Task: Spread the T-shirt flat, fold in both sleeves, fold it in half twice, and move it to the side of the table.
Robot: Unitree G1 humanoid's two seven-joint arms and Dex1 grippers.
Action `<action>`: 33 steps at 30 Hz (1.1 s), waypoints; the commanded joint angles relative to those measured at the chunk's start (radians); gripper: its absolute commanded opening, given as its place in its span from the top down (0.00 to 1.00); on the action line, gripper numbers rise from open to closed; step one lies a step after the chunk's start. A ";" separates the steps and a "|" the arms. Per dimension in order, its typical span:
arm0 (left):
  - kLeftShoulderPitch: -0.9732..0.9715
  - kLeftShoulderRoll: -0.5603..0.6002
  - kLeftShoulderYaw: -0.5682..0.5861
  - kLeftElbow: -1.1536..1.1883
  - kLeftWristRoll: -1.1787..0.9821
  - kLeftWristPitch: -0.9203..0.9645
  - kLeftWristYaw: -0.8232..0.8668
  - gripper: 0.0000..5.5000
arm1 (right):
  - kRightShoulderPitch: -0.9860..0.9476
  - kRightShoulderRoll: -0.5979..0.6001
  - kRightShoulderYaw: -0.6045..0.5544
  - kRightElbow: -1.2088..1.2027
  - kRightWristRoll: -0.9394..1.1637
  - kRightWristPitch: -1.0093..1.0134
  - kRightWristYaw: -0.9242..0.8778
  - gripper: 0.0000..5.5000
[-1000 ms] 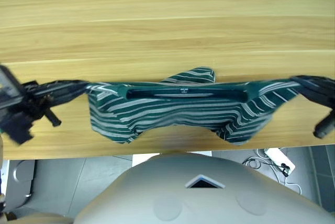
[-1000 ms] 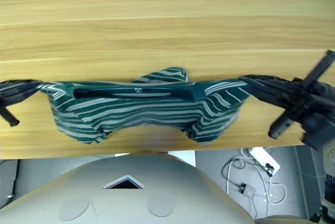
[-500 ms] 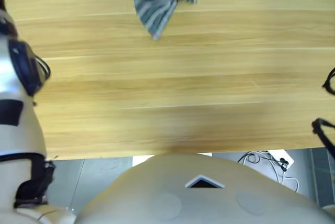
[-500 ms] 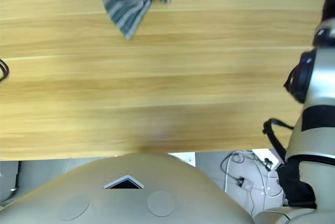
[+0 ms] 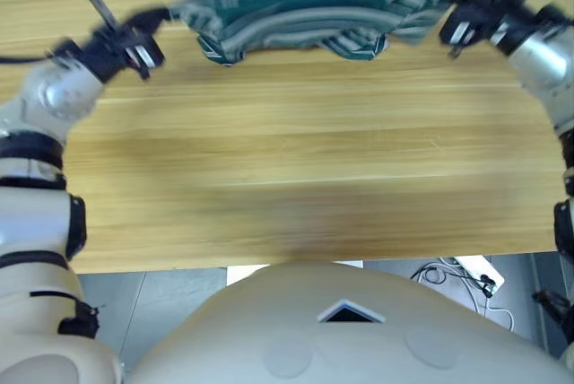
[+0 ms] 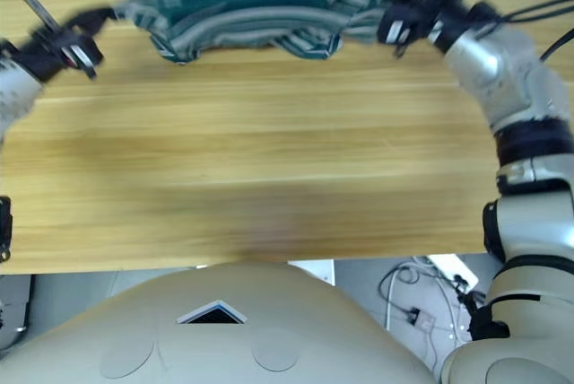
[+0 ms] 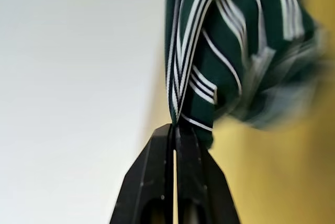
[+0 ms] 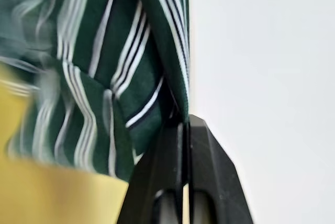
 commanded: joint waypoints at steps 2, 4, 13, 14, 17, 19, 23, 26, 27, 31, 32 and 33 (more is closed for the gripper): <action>0.224 0.008 -0.042 -0.245 -0.094 -0.056 -0.131 0.99 | 0.282 -0.144 -0.010 -0.237 0.195 -0.027 0.265 1.00; 0.329 0.061 -0.048 -0.399 -0.230 -0.057 -0.215 0.99 | 0.388 -0.186 -0.015 -0.288 0.236 -0.035 0.324 1.00; 0.680 0.327 -0.023 -0.799 -0.495 0.157 -0.526 0.99 | 0.633 -0.246 -0.055 -0.473 0.313 -0.014 0.480 1.00; 0.694 0.332 -0.015 -0.803 -0.464 0.173 -0.526 0.99 | 0.651 -0.248 -0.055 -0.489 0.308 -0.012 0.488 1.00; 0.754 0.352 0.010 -0.885 -0.460 0.205 -0.552 1.00 | 0.700 -0.252 -0.066 -0.533 0.304 -0.010 0.504 0.93; 0.776 0.367 0.045 -0.955 -0.475 0.241 -0.564 1.00 | 0.743 -0.261 -0.075 -0.578 0.322 -0.020 0.511 0.87; 0.799 0.373 0.101 -1.003 -0.504 0.298 -0.591 0.90 | 0.832 -0.292 -0.123 -0.672 0.386 -0.052 0.523 0.74; 0.892 0.405 0.130 -1.120 -0.671 0.308 -0.653 0.81 | 0.830 -0.292 -0.226 -0.680 0.436 -0.039 0.498 0.64; 0.910 0.412 0.146 -1.144 -0.721 0.307 -0.670 0.77 | 0.824 -0.288 -0.267 -0.677 0.453 -0.037 0.486 0.60; 0.927 0.411 0.232 -1.125 -0.835 0.277 -0.730 0.68 | 0.744 -0.231 -0.436 -0.668 0.503 0.028 0.400 0.48; 0.934 0.409 0.245 -1.125 -0.861 0.251 -0.751 0.68 | 0.693 -0.204 -0.443 -0.641 0.462 0.068 0.367 0.44; 0.937 0.397 0.258 -1.131 -0.890 0.229 -0.766 0.68 | 0.636 -0.176 -0.429 -0.600 0.383 0.112 0.328 0.42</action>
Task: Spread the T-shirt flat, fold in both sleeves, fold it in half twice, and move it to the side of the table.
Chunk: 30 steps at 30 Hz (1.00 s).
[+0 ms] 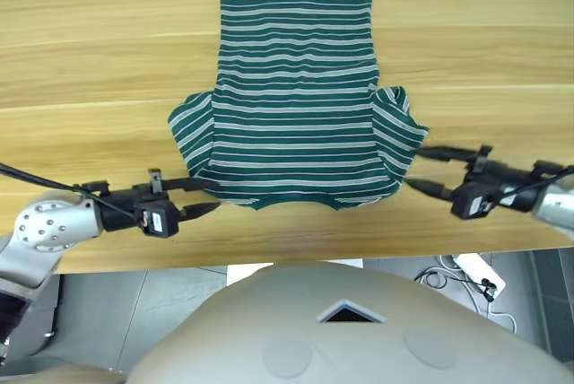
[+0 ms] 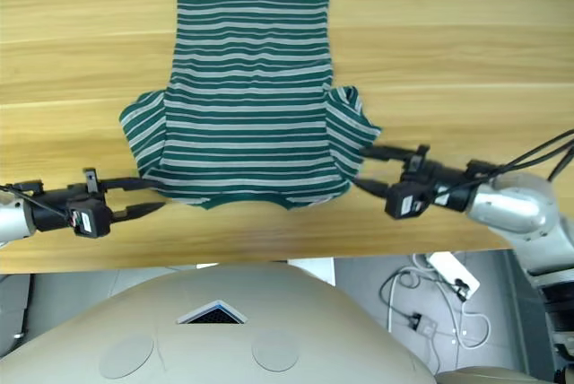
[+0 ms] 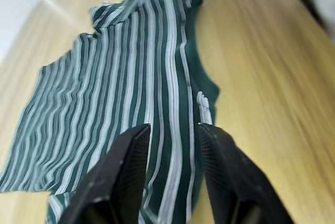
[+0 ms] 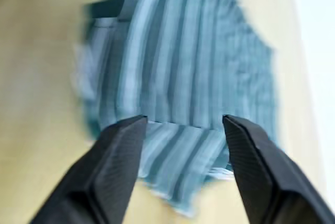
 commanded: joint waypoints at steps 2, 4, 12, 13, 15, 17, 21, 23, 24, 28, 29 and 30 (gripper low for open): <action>-0.033 -0.056 0.060 0.013 -0.065 -0.071 -0.037 0.68 | -0.234 0.112 0.029 0.174 -0.300 0.177 -0.165 0.35; -0.104 -0.125 0.058 0.043 0.000 -0.054 0.001 0.68 | -0.307 0.139 0.086 0.286 -0.453 0.218 -0.232 0.28; -0.368 -0.295 0.093 0.288 0.455 -0.001 0.273 0.68 | -0.358 0.206 0.227 0.420 -0.600 0.199 -0.269 0.03; -0.382 -0.297 0.091 0.313 0.494 -0.001 0.297 0.68 | -0.351 0.204 0.227 0.422 -0.596 0.194 -0.269 0.02; -0.405 -0.299 0.087 0.360 0.555 -0.003 0.342 0.68 | -0.329 0.198 0.223 0.416 -0.580 0.183 -0.265 0.02; -0.427 -0.298 0.083 0.404 0.605 -0.006 0.383 0.68 | -0.317 0.191 0.206 0.410 -0.568 0.182 -0.275 0.02; -0.435 -0.286 0.056 0.471 0.683 -0.022 0.428 0.68 | -0.342 0.203 0.123 0.367 -0.527 0.187 -0.348 0.02; -0.426 -0.282 0.029 0.490 0.710 -0.029 0.426 0.68 | -0.348 0.229 0.098 0.315 -0.488 0.181 -0.360 0.02; -0.424 -0.280 0.012 0.500 0.728 -0.029 0.423 0.68 | -0.339 0.241 0.090 0.274 -0.454 0.175 -0.350 0.02; -0.421 -0.275 -0.047 0.513 0.774 -0.033 0.405 0.68 | -0.286 0.248 0.104 0.169 -0.368 0.154 -0.286 0.02; -0.419 -0.274 -0.057 0.508 0.773 -0.036 0.399 0.68 | -0.281 0.250 0.105 0.165 -0.367 0.154 -0.280 0.02; -0.418 -0.274 -0.067 0.502 0.769 -0.037 0.390 0.68 | -0.280 0.253 0.106 0.164 -0.369 0.157 -0.274 0.02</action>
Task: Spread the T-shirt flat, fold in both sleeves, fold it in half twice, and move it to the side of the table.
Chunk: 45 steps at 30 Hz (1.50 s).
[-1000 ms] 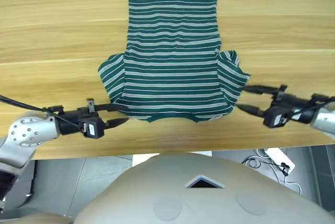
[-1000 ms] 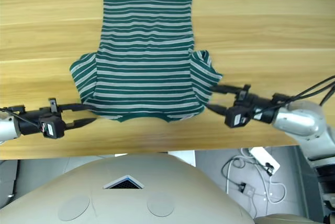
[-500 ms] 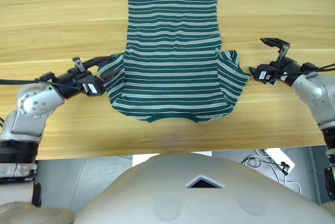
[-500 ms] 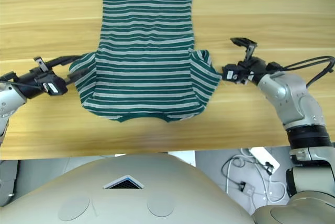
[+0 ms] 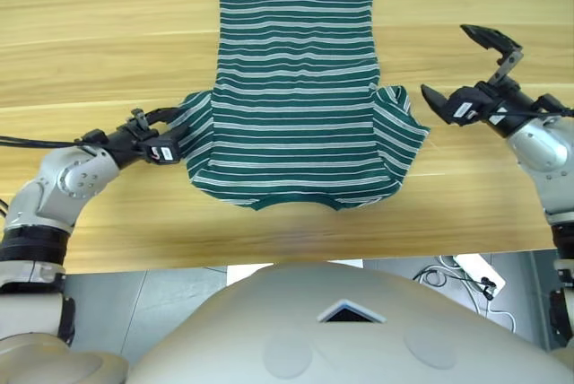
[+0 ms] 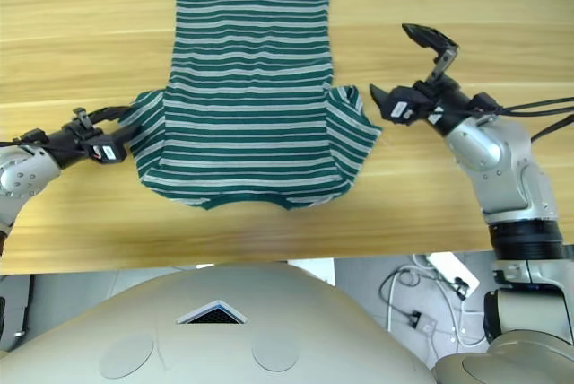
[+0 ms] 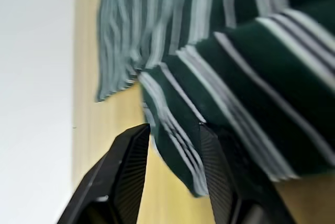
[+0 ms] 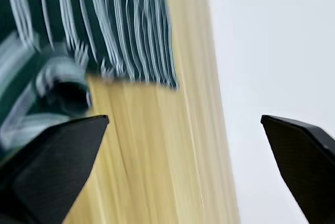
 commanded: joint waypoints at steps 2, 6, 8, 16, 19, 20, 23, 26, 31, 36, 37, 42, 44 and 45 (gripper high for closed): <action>0.010 0.017 -0.057 -0.011 0.018 0.001 -0.049 0.68 | 0.029 0.004 0.008 -0.024 0.012 0.011 0.051 0.02; 0.002 0.044 -0.054 -0.036 0.041 0.055 -0.051 0.68 | 0.080 -0.029 0.037 -0.002 -0.036 0.011 0.100 0.02; 0.010 0.056 -0.053 -0.054 0.037 0.070 -0.060 0.68 | 0.093 -0.045 0.021 0.027 -0.059 0.021 0.094 0.02; 0.028 0.086 -0.037 -0.091 0.016 0.101 -0.064 0.68 | 0.186 -0.087 0.012 0.063 -0.056 -0.003 0.116 0.02; 0.032 0.091 -0.035 -0.100 0.010 0.112 -0.065 0.68 | 0.204 -0.098 -0.002 0.065 -0.041 -0.010 0.115 0.02; 0.032 0.092 -0.035 -0.101 0.010 0.114 -0.064 0.68 | 0.211 -0.100 -0.004 0.057 -0.032 -0.015 0.119 0.02; 0.021 0.080 -0.036 -0.098 0.012 0.119 -0.048 0.68 | 0.222 -0.103 -0.010 0.045 -0.010 -0.027 0.129 0.02; 0.022 0.078 -0.045 -0.089 0.013 0.117 -0.047 0.68 | 0.226 -0.109 -0.024 0.059 -0.006 -0.025 0.126 0.02; 0.066 0.093 0.035 -0.155 -0.151 0.087 -0.062 0.68 | 0.219 -0.101 -0.045 0.080 0.022 -0.042 0.123 0.02; 0.061 0.133 0.236 -0.251 -0.274 0.053 -0.018 0.68 | 0.234 -0.101 -0.071 0.066 0.056 -0.061 0.122 0.02; 0.056 0.144 0.268 -0.251 -0.265 0.047 -0.006 0.68 | 0.237 -0.097 -0.076 0.056 0.065 -0.067 0.121 0.02; 0.195 0.234 0.226 -0.224 -0.218 0.028 -0.141 0.68 | 0.244 -0.087 -0.106 0.015 0.089 -0.080 0.112 0.02; 0.245 0.251 0.162 -0.223 -0.177 0.030 -0.200 0.68 | 0.248 -0.084 -0.121 -0.012 0.101 -0.084 0.110 0.02; 0.255 0.252 0.135 -0.223 -0.156 0.034 -0.222 0.68 | 0.250 -0.081 -0.131 -0.027 0.111 -0.087 0.110 0.02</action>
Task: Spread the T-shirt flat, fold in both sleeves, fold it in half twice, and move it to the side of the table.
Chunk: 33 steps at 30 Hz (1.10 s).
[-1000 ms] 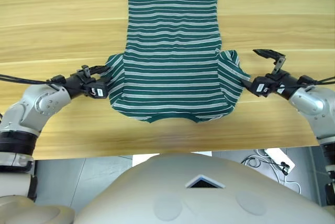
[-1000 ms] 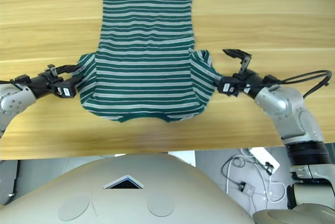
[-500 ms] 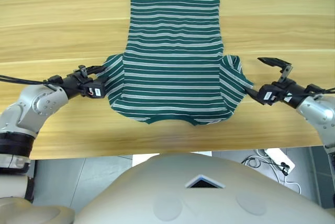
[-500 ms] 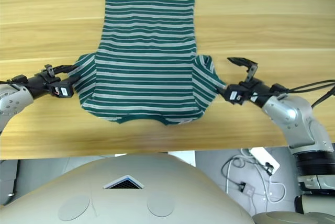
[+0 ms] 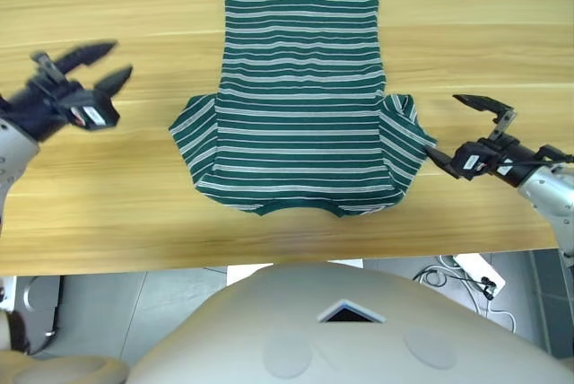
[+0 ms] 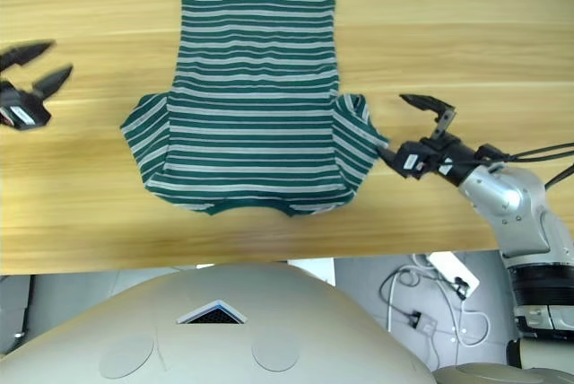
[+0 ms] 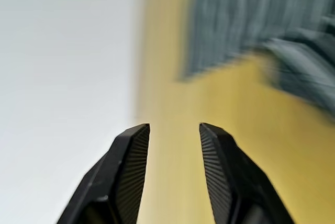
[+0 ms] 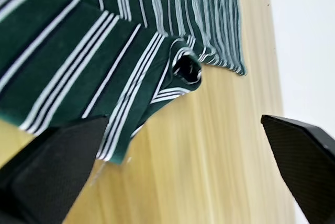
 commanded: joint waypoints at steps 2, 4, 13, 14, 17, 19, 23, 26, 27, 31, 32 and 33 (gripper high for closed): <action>0.060 0.023 -0.132 0.006 0.106 -0.003 -0.109 0.68 | 0.002 0.010 -0.064 -0.078 0.062 -0.011 -0.003 0.02; 0.049 0.012 -0.157 0.008 0.134 -0.001 -0.112 0.68 | -0.004 0.017 -0.081 -0.098 0.079 -0.005 -0.003 0.02; -0.134 -0.036 -0.244 0.082 0.259 0.031 -0.076 0.68 | -0.001 0.032 -0.074 -0.109 0.062 0.001 0.005 0.02; -0.167 -0.046 -0.263 0.099 0.287 0.033 -0.069 0.68 | 0.003 0.032 -0.077 -0.111 0.061 0.003 0.006 0.02; -0.250 -0.076 -0.310 0.148 0.345 0.031 -0.046 0.68 | 0.007 0.031 -0.088 -0.119 0.062 0.005 0.012 0.02; -0.280 -0.094 -0.334 0.181 0.353 0.022 -0.035 0.68 | 0.006 0.033 -0.089 -0.122 0.061 0.005 0.014 0.02; -0.315 -0.118 -0.370 0.236 0.375 0.013 0.000 0.68 | 0.003 0.034 -0.086 -0.122 0.060 0.003 0.017 0.02; -0.333 -0.120 -0.393 0.261 0.396 0.011 0.023 0.68 | 0.008 0.032 -0.089 -0.124 0.062 0.001 0.020 0.02; -0.336 -0.120 -0.401 0.267 0.397 0.004 0.027 0.68 | 0.009 0.033 -0.090 -0.125 0.062 0.000 0.020 0.02; -0.337 -0.113 -0.429 0.289 0.401 -0.015 0.049 0.78 | 0.012 0.032 -0.094 -0.124 0.065 -0.001 0.023 0.02; -0.337 -0.111 -0.435 0.295 0.403 -0.019 0.055 0.80 | 0.014 0.032 -0.094 -0.125 0.066 -0.001 0.024 0.02; -0.337 -0.110 -0.438 0.300 0.404 -0.024 0.060 0.82 | 0.014 0.032 -0.095 -0.125 0.067 -0.001 0.025 0.02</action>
